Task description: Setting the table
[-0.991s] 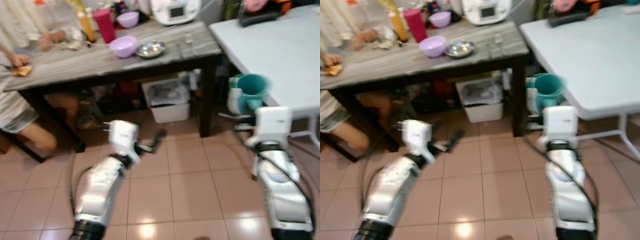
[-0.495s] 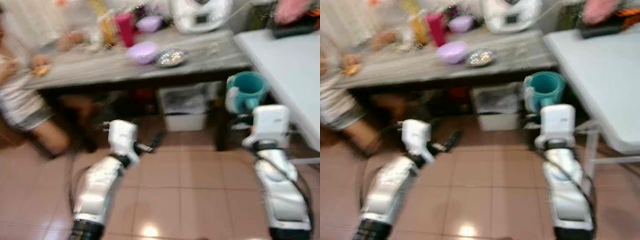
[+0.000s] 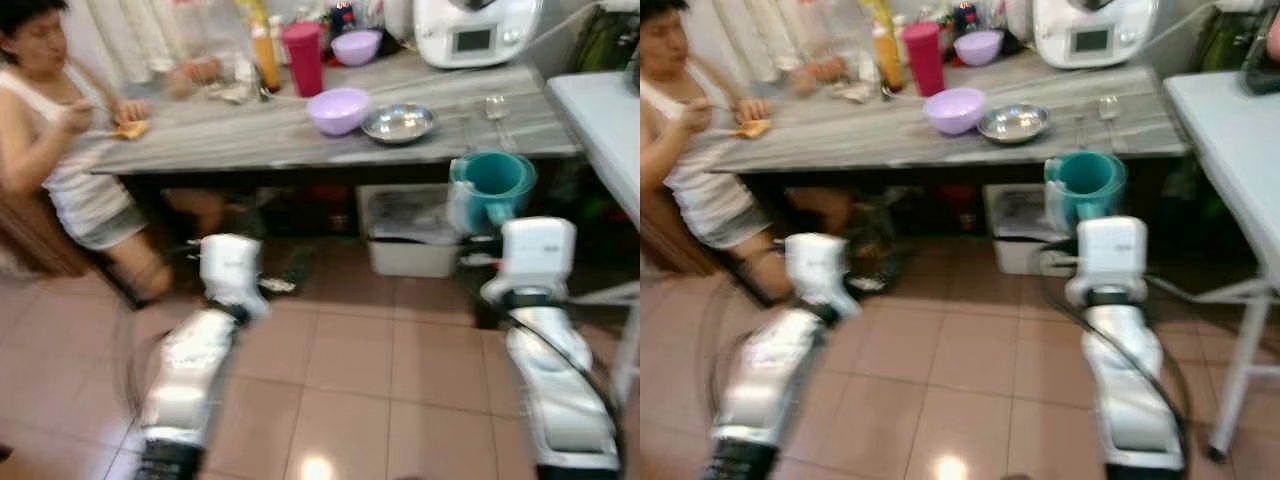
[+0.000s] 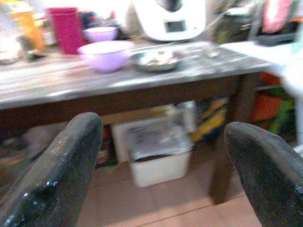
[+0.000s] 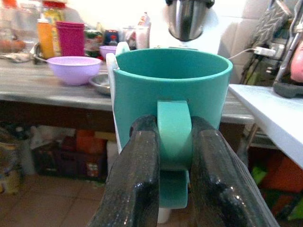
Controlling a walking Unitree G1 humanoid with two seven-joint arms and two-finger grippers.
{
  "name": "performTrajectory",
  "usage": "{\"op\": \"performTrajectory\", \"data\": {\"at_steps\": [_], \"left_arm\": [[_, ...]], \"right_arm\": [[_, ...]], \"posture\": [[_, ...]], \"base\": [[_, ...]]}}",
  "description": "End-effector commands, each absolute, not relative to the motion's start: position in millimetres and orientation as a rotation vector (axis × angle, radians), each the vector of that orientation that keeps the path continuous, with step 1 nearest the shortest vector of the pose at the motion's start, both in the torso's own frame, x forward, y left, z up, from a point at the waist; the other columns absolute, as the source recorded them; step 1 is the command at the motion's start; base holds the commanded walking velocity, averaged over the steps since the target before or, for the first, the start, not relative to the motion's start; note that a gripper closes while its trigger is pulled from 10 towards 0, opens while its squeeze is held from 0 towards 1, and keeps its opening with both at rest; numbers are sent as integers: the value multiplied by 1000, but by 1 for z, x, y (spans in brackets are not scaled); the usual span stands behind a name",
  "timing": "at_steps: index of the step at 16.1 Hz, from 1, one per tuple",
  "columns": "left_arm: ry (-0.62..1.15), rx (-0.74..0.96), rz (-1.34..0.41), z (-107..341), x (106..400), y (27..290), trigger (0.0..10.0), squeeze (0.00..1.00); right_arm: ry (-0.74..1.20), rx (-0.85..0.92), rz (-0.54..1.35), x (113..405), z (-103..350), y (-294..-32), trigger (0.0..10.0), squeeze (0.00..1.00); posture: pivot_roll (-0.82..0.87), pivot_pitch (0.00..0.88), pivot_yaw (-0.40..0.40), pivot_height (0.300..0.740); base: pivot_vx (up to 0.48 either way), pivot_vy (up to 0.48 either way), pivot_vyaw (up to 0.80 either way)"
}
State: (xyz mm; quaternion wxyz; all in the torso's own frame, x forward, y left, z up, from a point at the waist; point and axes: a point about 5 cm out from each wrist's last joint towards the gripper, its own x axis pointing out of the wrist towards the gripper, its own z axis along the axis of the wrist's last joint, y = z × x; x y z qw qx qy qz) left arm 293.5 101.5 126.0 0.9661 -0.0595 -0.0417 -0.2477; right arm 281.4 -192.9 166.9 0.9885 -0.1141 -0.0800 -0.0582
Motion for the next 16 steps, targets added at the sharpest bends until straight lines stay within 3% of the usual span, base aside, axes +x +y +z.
{"op": "performTrajectory", "data": {"at_steps": [1, 10, 16], "left_arm": [[-85, -96, -487, 128, 293, 113, 10000, 0], [-66, -100, -504, 126, 291, 110, 10000, 0], [-61, -104, -513, 126, 290, 107, 10000, 0]], "right_arm": [[-200, -180, -75, 282, 174, -179, 10000, 0], [-193, -163, -83, 285, 175, -181, 10000, 0], [-201, -183, -77, 285, 176, -180, 10000, 0]], "posture": [[-252, 49, 137, 740], [-250, 46, 139, 740], [-252, 48, 137, 740]], "base": [[307, 0, 0], [312, 0, -589], [315, 0, 0]]}}
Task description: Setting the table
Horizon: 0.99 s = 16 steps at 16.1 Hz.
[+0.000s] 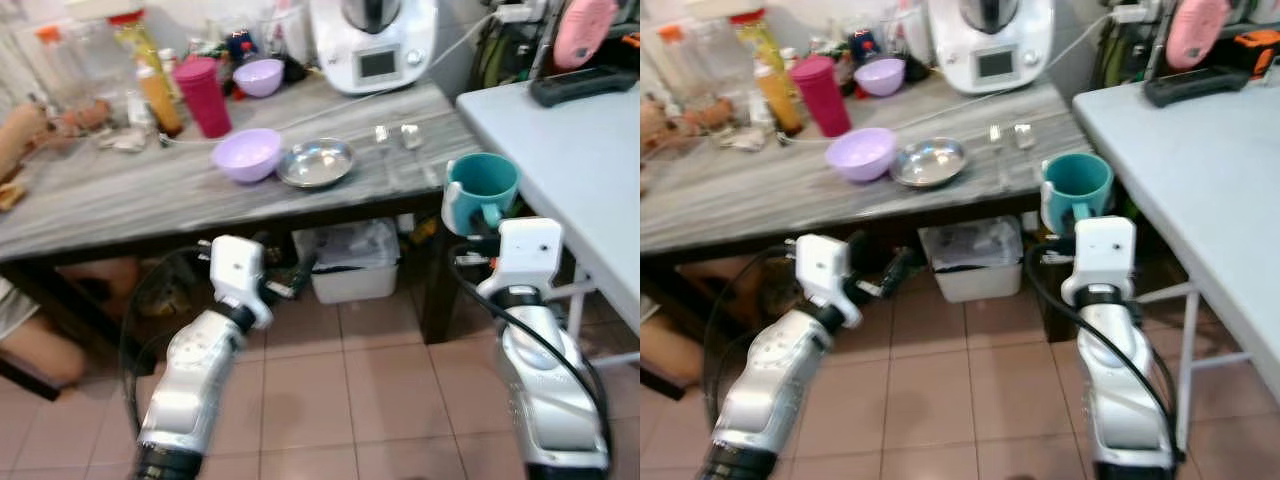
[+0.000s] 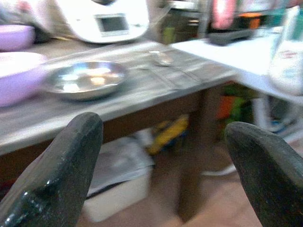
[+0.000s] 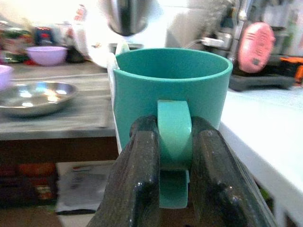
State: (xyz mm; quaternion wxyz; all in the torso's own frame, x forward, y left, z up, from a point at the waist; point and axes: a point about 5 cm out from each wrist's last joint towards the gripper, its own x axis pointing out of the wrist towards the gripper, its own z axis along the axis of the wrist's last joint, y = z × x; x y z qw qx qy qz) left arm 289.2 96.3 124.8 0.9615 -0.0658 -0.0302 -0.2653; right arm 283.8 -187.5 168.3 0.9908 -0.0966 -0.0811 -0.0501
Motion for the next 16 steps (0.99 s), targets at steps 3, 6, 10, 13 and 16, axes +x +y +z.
{"op": "performTrajectory", "data": {"at_steps": [3, 6, 10, 13, 16], "left_arm": [[-58, -105, -518, 126, 290, 107, 10000, 0], [-57, -105, -524, 125, 291, 106, 10000, 0], [-56, -105, -533, 125, 290, 104, 10000, 0], [-56, -104, -535, 125, 291, 104, 10000, 0], [-59, -104, -530, 126, 291, 104, 10000, 0]], "right_arm": [[-204, -192, -76, 285, 176, -179, 10000, 0], [-206, -193, -79, 284, 176, -179, 10000, 0], [-207, -188, -87, 283, 177, -181, 10000, 0], [-209, -185, -87, 284, 178, -180, 10000, 0], [-238, -202, -77, 284, 183, -179, 10000, 0]], "posture": [[-253, 46, 138, 740], [-256, 46, 141, 740], [-259, 45, 142, 740], [-258, 43, 142, 740], [-255, 41, 140, 740]], "base": [[314, 0, 0], [314, 0, 444], [315, 0, 0], [315, 0, 0], [315, 0, 0]]}}
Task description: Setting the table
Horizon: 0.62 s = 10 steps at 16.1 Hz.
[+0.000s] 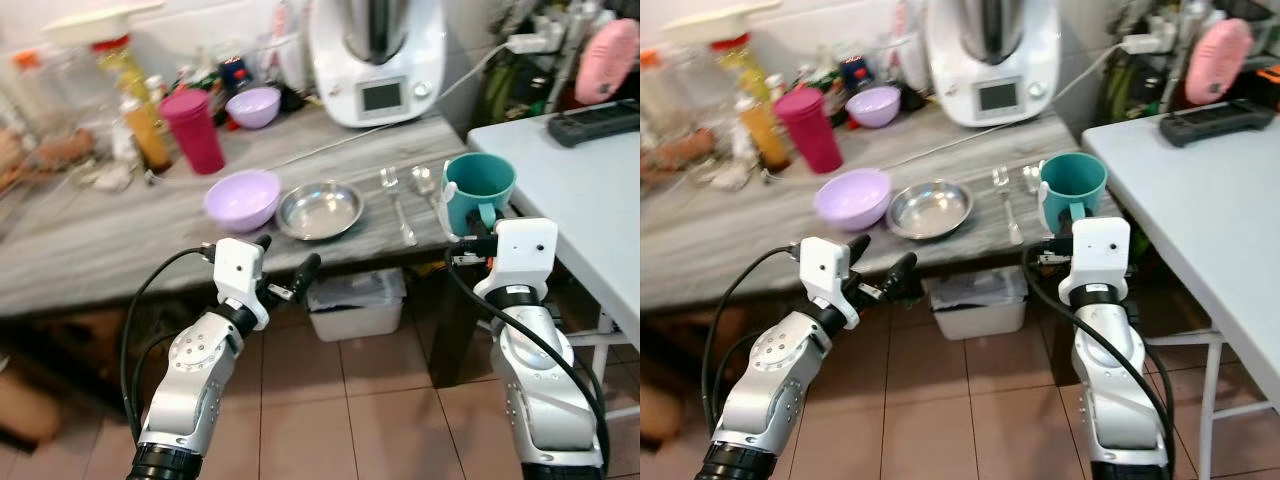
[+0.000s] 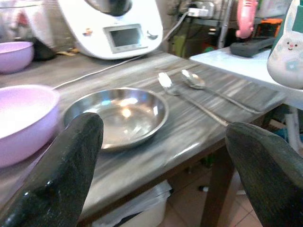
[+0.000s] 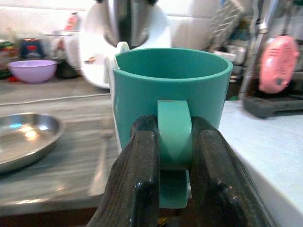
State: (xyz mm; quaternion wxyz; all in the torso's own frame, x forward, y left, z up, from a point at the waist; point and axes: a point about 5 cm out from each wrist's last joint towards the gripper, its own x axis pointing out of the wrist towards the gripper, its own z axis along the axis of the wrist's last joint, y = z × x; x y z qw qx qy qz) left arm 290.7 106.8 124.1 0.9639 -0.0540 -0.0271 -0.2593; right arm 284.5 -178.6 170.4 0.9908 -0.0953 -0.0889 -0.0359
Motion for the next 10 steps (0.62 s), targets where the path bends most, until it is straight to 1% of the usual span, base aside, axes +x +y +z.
{"op": "performTrajectory", "data": {"at_steps": [1, 2, 4, 8, 10], "left_arm": [[-64, -107, -531, 128, 291, 103, 10000, 0], [-66, -109, -531, 129, 291, 103, 10000, 0], [-73, -112, -532, 131, 291, 102, 10000, 0], [-76, -113, -529, 132, 291, 103, 10000, 0], [-74, -113, -532, 133, 291, 102, 10000, 0]], "right_arm": [[-239, -196, -83, 285, 185, -179, 10000, 0], [-243, -194, -85, 285, 186, -179, 10000, 0], [-251, -200, -85, 284, 189, -179, 10000, 0], [-260, -202, -86, 283, 190, -178, 10000, 0], [-259, -199, -87, 283, 190, -179, 10000, 0]], "posture": [[-256, 42, 137, 740], [-256, 43, 138, 740], [-257, 45, 137, 740], [-258, 49, 138, 740], [-258, 47, 140, 740]], "base": [[315, 0, 469], [315, 0, 431], [311, 0, 0], [313, 0, 634], [309, 0, 453]]}}
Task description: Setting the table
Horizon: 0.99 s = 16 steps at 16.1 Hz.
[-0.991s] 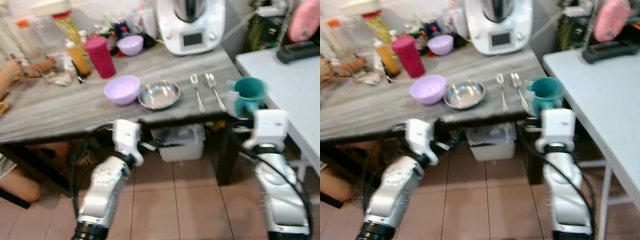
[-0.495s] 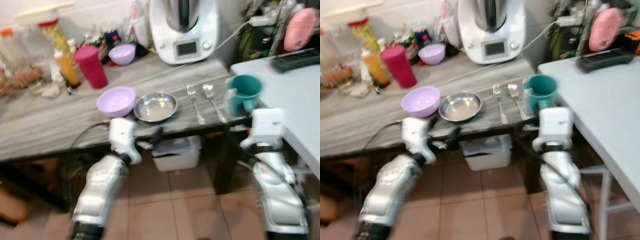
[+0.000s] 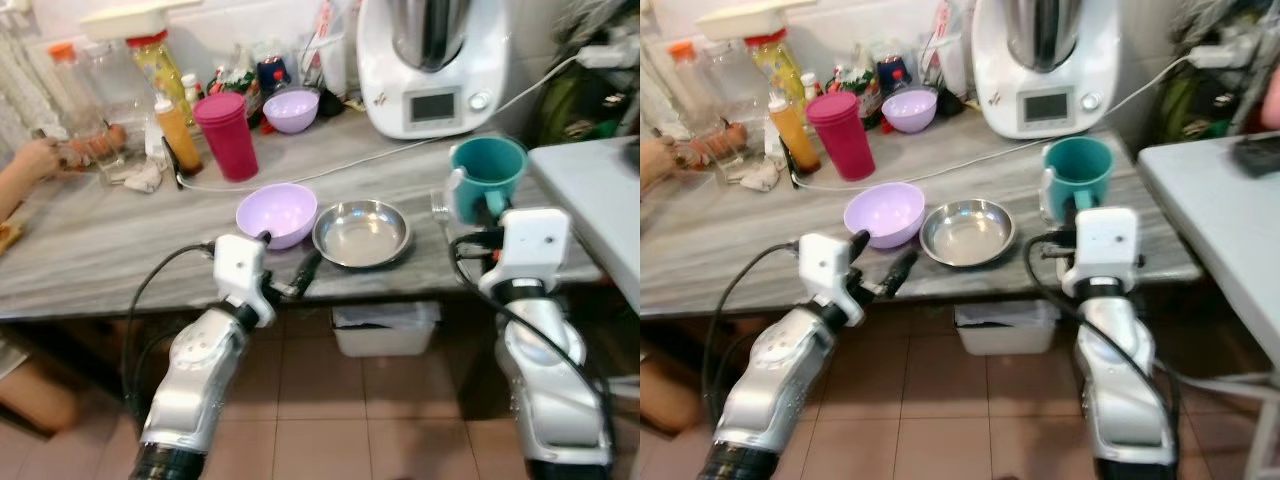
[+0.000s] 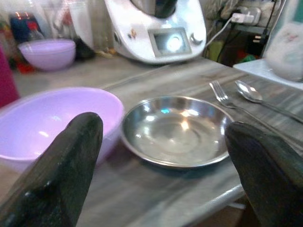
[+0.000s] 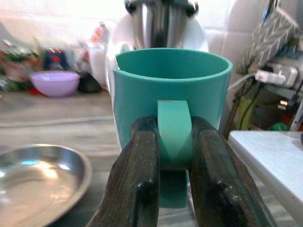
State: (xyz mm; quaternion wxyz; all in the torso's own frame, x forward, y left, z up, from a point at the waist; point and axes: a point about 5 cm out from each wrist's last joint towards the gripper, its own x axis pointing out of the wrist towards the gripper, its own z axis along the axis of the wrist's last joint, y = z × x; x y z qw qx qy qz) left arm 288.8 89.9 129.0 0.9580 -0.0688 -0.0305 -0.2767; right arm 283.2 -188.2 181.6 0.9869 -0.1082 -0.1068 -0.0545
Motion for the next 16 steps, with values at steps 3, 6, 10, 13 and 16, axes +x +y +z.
{"op": "performTrajectory", "data": {"at_steps": [3, 6, 10, 13, 16], "left_arm": [[-71, -110, -532, 133, 291, 103, 10000, 0], [-65, -104, -532, 132, 289, 104, 10000, 0], [-50, -65, -569, 126, 278, 116, 10000, 0], [-23, -10, -615, 120, 270, 126, 10000, 0], [9, 29, -721, 116, 257, 134, 10000, 0]], "right_arm": [[-254, -192, -90, 283, 190, -178, 10000, 0], [-251, -184, -92, 284, 190, -179, 10000, 0], [-252, -187, -97, 284, 191, -181, 10000, 0], [-250, -189, -104, 284, 193, -185, 10000, 0], [-213, -192, -145, 287, 196, -207, 10000, 0]], "posture": [[-258, 48, 141, 740], [-255, 48, 137, 740], [-253, 52, 133, 740], [-247, 72, 129, 740], [-247, 120, 133, 740]], "base": [[309, 0, 0], [273, 0, 0], [0, 0, 0], [0, 0, 0], [0, 0, 0]]}}
